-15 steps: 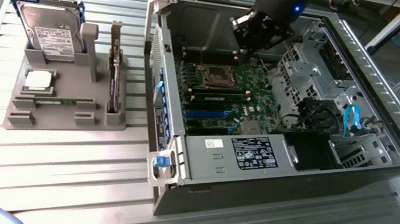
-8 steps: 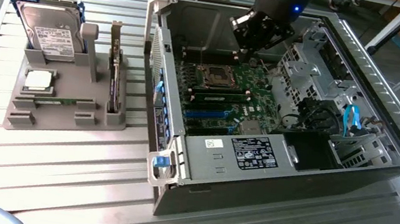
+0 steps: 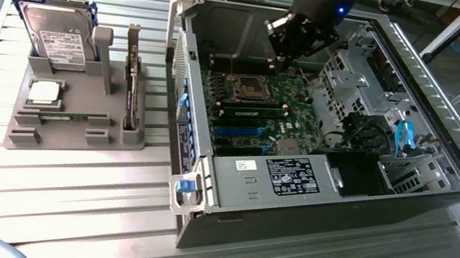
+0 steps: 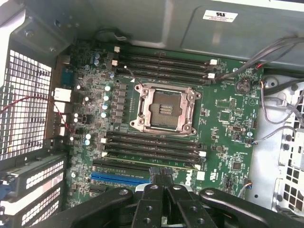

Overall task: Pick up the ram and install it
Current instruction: 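Press down the ram until it locks into place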

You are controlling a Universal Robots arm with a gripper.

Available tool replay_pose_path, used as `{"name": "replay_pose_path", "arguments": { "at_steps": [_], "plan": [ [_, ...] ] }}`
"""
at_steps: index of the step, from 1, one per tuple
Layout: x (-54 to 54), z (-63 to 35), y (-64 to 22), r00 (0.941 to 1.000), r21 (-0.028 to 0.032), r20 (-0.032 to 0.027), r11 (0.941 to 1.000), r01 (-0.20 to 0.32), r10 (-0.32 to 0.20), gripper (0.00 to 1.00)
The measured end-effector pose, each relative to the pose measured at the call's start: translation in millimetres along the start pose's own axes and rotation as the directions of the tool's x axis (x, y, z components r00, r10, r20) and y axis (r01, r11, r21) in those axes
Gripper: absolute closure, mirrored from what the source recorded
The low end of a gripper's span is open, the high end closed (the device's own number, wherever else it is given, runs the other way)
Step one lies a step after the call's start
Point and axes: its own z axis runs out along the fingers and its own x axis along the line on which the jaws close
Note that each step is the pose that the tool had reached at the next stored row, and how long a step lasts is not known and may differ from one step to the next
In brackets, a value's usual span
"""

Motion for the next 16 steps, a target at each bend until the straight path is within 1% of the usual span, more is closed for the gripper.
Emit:
{"name": "replay_pose_path", "arguments": {
  "at_steps": [5, 9, 13, 14, 16],
  "plan": [
    [0.0, -0.1, 0.0, 1.0000, 0.0002, 0.0008, 1.0000, -0.002, 0.002, 0.90],
    [0.0, 0.4, 0.0, 0.9991, 0.0001, 0.0021, 0.9991, -0.043, 0.043, 0.90],
    [0.0, 0.5, 0.0, 0.9989, 0.0000, 0.0024, 0.9989, -0.046, 0.046, 0.90],
    [0.0, 0.5, 0.0, 0.9989, 0.0007, 0.0025, 0.9989, -0.047, 0.047, 0.90],
    [0.0, 0.5, 0.0, 0.9989, 0.0094, 0.0016, 0.9989, -0.047, 0.047, 0.90]
  ]
}}
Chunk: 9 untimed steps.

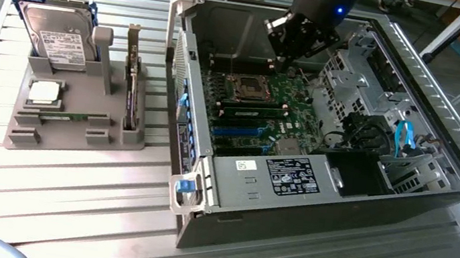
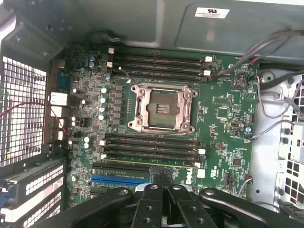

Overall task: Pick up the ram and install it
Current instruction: 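Press down the ram until it locks into place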

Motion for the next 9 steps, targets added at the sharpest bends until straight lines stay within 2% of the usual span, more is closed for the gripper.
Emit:
{"name": "replay_pose_path", "arguments": {
  "at_steps": [1, 4, 6, 9],
  "plan": [
    [0.0, -0.1, 0.0, 1.0000, 0.0047, -0.0005, 1.0000, 0.000, 0.000, 0.90],
    [0.0, 0.0, 0.0, 1.0000, 0.0078, -0.0006, 1.0000, 0.000, 0.000, 0.90],
    [0.0, -0.1, 0.0, 1.0000, 0.0138, -0.0012, 0.9999, 0.000, 0.000, 0.90],
    [0.0, -0.1, 0.0, 1.0000, 0.0141, -0.0012, 0.9999, 0.000, 0.000, 0.90]
  ]
}}
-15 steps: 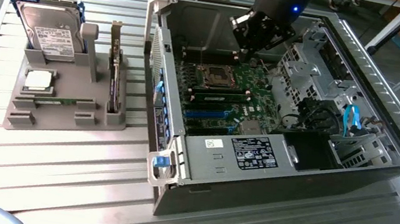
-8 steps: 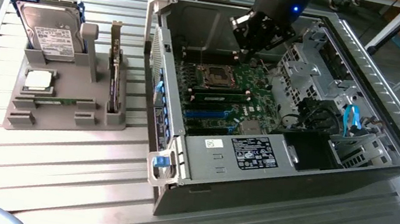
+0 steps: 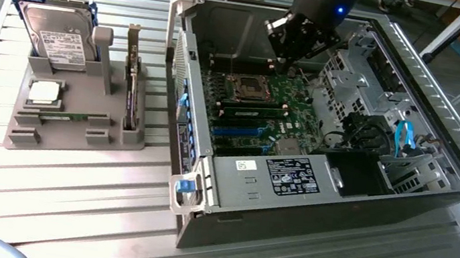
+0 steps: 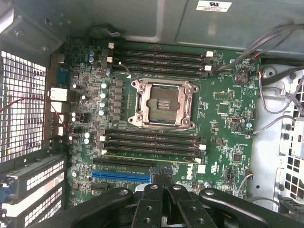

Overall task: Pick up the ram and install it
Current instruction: 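Press down the ram until it locks into place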

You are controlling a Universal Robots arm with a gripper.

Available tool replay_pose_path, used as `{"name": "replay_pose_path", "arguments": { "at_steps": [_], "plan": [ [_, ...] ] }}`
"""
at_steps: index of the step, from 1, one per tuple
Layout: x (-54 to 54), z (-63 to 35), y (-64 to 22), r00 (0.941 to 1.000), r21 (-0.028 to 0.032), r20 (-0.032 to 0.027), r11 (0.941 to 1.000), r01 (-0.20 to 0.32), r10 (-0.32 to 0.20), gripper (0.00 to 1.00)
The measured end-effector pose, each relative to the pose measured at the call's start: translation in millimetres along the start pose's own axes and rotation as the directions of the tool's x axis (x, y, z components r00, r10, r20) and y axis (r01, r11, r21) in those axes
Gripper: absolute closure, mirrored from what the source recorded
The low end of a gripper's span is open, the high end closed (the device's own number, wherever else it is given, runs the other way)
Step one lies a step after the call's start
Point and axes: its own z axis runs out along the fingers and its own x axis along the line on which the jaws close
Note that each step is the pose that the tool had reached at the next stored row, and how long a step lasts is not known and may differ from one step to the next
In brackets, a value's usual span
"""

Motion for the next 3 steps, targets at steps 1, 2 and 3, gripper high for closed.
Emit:
{"name": "replay_pose_path", "arguments": {
  "at_steps": [1, 2, 3],
  "plan": [
    [0.0, 0.0, 0.0, 1.0000, 0.0000, 0.0000, 1.0000, 0.000, 0.000, 0.90],
    [0.0, 0.0, 0.0, 1.0000, 0.0000, 0.0000, 1.0000, 0.000, 0.000, 0.90],
    [0.0, 0.0, 0.0, 1.0000, 0.0000, 0.0000, 1.0000, 0.000, 0.000, 0.90]
  ]
}}
